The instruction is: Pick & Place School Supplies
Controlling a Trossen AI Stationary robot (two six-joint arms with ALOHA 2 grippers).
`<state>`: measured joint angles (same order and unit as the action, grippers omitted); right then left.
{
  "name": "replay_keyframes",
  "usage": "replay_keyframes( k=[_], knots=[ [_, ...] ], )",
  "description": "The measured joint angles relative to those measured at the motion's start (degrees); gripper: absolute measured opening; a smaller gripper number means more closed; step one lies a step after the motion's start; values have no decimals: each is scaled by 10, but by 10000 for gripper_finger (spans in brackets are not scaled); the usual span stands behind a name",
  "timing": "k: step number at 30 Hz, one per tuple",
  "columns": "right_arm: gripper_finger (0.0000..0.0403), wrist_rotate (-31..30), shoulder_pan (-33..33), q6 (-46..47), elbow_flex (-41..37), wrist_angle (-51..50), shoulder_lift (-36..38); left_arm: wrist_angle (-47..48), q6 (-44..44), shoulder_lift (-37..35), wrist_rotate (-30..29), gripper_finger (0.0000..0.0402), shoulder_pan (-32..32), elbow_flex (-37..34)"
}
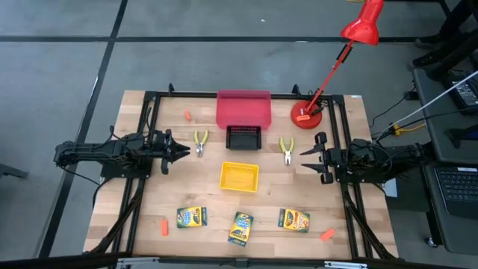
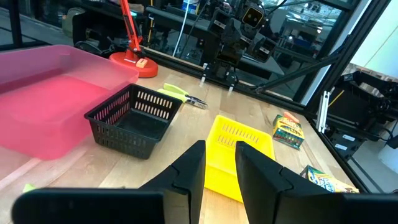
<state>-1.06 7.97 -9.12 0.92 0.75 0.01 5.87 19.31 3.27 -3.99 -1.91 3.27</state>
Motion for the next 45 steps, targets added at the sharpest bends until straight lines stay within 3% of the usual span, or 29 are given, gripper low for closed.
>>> replay_keyframes(
  k=[28, 33, 36, 41, 45],
  knots=[
    [181, -13, 0, -30, 0, 4, 0, -2, 7, 0, -4, 84, 0, 0],
    [181, 15, 1, 156, 0, 7, 0, -28, 114, 0, -38, 84, 0, -3],
    [181, -18, 1, 215, 0, 23, 0, -95, 140, 1, -33, 84, 6, -27],
    [181, -21, 1, 383, 0, 45, 0, -194, 96, 30, 61, 84, 64, -27],
    [181, 57, 2, 403, 0, 62, 0, -272, 8, 55, 87, 83, 132, -27]
  ],
)
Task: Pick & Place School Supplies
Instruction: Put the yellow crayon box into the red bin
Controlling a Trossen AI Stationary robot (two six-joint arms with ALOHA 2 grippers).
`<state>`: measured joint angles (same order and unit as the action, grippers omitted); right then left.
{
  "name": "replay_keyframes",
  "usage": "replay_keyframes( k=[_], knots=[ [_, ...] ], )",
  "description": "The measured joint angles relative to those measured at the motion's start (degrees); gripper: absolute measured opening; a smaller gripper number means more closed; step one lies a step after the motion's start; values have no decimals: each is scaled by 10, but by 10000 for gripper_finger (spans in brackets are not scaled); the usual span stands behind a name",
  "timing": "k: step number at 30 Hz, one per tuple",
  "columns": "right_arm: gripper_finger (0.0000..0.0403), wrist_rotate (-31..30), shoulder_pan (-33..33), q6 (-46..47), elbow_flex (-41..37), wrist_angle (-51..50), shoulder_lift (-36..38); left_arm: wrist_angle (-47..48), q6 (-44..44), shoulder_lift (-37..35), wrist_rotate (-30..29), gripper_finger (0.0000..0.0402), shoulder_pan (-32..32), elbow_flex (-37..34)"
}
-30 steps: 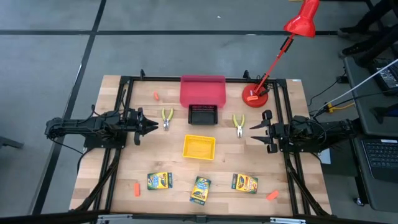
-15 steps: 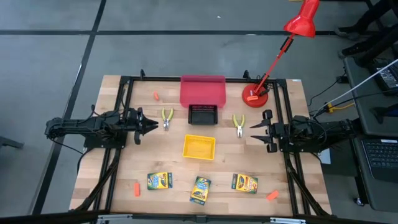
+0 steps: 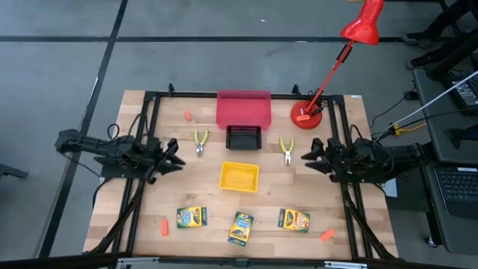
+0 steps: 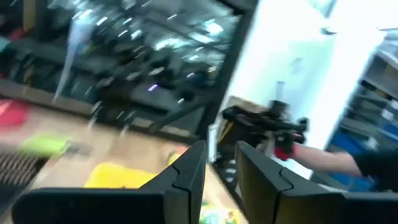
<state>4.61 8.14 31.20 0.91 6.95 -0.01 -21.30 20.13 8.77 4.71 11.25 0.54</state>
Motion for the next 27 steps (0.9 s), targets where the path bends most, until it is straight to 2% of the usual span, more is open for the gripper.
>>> replay_keyframes(
  k=[3, 6, 9, 11, 14, 18, 20, 23, 27],
  knots=[
    [181, 4, 0, 7, 0, 40, 0, -56, -57, 17, -11, 83, 33, 0],
    [181, 9, 0, -42, 0, 101, 0, -108, -107, 31, -6, 83, 51, 0],
    [181, 25, 0, -121, 0, 161, 0, -124, -189, 39, -18, 84, 57, 0],
    [181, 40, 0, -133, 0, 211, 0, -130, -242, 44, -38, 83, 57, 0],
    [181, 64, 0, -136, 1, 270, 0, -184, -281, 49, -33, 84, 57, 4],
    [181, 136, 0, -136, 26, 251, -1, -264, -276, 63, 38, 83, 59, 6],
    [181, 145, 0, -131, 47, 212, -9, -247, -279, 75, 42, 83, 60, 12],
    [181, 121, 0, -160, 83, 131, -32, -172, -320, 112, -19, 83, 59, 34],
    [181, 40, 0, -212, 155, -6, -85, -55, -304, 185, -210, 83, 59, 87]
  ],
)
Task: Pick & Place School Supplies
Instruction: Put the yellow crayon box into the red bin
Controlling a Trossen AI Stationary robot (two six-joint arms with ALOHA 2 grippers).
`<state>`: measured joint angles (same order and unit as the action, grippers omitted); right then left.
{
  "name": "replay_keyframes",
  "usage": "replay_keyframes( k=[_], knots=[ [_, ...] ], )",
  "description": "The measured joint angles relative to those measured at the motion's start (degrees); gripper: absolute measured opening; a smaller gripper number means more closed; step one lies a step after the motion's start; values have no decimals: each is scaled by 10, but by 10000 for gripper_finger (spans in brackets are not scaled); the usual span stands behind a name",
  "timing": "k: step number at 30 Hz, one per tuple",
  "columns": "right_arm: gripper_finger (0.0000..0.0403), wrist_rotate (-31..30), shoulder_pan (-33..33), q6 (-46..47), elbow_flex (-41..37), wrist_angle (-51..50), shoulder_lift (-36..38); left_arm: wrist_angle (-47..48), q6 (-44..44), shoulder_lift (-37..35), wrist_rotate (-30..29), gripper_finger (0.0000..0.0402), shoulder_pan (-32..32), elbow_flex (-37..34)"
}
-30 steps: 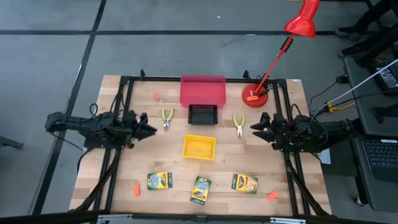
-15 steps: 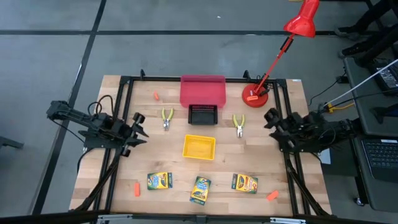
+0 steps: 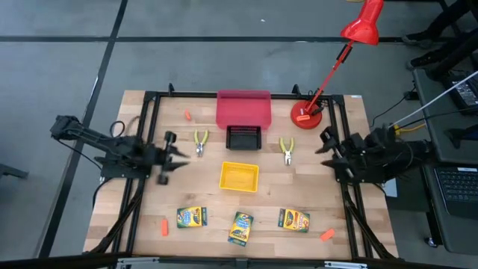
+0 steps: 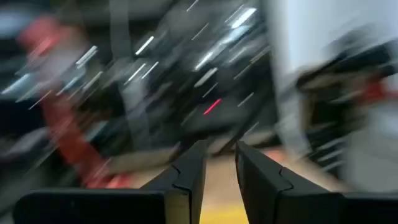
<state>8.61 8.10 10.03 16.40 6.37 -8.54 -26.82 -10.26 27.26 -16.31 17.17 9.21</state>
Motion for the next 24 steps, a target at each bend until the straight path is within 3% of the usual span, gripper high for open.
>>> replay_keyframes(
  k=[3, 8, 17, 24],
  knots=[
    [181, -23, 0, -1, 65, -86, -48, 74, 36, 68, -74, 79, 0, 44],
    [181, -11, 7, 12, 122, -151, -123, 126, 154, 194, -64, 73, 23, 98],
    [180, 20, 45, 122, 118, -149, -229, 71, 379, 386, -97, 38, 126, 141],
    [180, 29, 109, 149, 118, -97, -302, 41, 425, 516, -146, 38, 201, 218]
  ],
)
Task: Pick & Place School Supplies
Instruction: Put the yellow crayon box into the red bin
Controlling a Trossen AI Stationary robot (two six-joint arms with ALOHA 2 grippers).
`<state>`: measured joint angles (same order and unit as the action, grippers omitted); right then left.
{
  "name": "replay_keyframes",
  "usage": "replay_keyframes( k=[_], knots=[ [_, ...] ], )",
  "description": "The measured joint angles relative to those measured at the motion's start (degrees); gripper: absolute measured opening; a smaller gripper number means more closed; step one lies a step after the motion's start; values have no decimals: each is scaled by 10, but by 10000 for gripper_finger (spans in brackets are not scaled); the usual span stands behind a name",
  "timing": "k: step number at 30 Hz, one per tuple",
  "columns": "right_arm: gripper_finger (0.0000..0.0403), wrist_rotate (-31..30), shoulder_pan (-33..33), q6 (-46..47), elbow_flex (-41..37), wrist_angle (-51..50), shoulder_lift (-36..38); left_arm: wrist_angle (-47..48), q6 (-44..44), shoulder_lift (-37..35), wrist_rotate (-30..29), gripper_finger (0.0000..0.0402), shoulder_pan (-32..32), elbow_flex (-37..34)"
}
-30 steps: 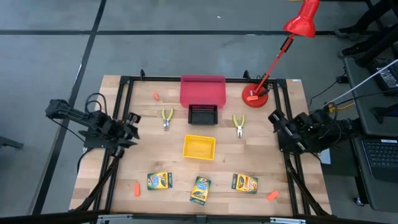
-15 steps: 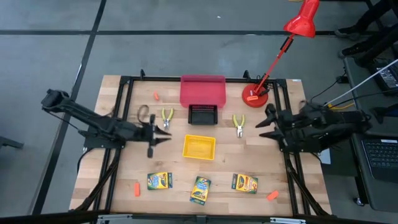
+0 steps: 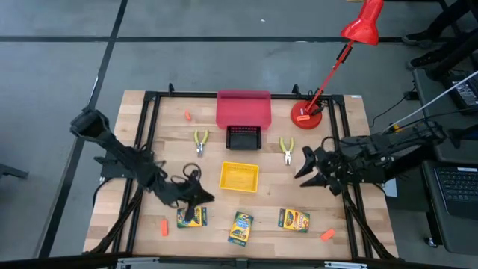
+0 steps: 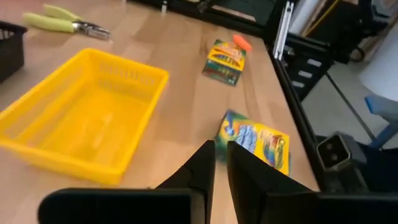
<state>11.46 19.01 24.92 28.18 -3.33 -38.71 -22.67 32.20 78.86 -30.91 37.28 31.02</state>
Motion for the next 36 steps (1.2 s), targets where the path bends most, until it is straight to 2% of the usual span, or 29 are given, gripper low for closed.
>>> replay_keyframes(
  k=[4, 7, 12, 17, 22, 29, 31, 34, 36],
  knots=[
    [180, -15, 45, 2, 0, 31, -57, 5, -15, 73, -75, 49, 30, 60],
    [180, -19, 72, 1, 0, 68, -103, 43, -52, 131, -136, 58, 46, 117],
    [180, -35, 118, 2, 8, 95, -147, 216, -157, 250, -185, 71, 60, 266],
    [180, -70, 147, -23, 34, 98, -154, 418, -259, 371, -209, 87, 61, 419],
    [180, -96, 163, -57, 54, 97, -154, 536, -339, 440, -281, 115, 58, 513],
    [181, -96, 176, -59, 66, 98, -154, 564, -412, 447, -293, 155, 69, 532],
    [181, -98, 181, -59, 66, 101, -154, 557, -432, 447, -265, 158, 74, 532],
    [181, -113, 188, -59, 66, 107, -154, 543, -449, 447, -192, 157, 78, 532],
    [181, -120, 194, -59, 66, 110, -154, 539, -451, 447, -173, 153, 78, 532]
  ],
)
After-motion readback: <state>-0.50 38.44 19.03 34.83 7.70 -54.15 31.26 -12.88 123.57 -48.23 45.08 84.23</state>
